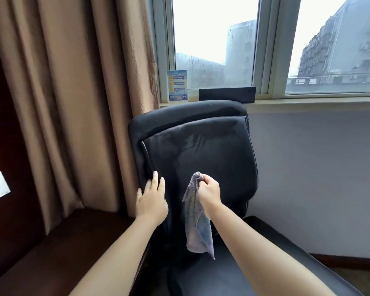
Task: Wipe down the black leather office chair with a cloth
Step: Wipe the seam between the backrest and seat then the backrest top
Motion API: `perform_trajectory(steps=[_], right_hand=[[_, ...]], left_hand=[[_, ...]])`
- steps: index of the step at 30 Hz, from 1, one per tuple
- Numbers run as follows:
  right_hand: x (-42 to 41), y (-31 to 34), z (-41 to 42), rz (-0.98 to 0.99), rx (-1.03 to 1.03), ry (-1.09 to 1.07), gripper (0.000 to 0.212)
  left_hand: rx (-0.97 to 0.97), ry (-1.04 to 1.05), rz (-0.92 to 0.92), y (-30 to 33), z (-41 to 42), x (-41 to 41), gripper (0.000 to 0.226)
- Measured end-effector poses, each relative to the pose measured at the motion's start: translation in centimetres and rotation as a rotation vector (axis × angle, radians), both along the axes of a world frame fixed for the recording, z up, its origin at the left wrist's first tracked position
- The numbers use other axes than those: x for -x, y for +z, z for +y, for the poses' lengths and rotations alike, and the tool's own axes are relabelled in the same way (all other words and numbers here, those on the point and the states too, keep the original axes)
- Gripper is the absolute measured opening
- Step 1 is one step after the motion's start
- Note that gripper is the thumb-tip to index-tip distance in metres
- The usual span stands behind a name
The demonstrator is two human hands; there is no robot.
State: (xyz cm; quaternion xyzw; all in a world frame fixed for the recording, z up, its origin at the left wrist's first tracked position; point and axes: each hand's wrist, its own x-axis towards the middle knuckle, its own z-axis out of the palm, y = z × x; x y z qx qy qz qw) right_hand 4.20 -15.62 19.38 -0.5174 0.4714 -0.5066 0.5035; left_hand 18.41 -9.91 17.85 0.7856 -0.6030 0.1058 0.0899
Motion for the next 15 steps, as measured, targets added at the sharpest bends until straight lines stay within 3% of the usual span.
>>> perform_trajectory(steps=[15], right_hand=[[5.3, -2.6, 5.1, -0.067, -0.059, 0.007, 0.023]], left_hand=[[-0.264, -0.121, 0.122, -5.4, 4.6, 5.1, 0.063]])
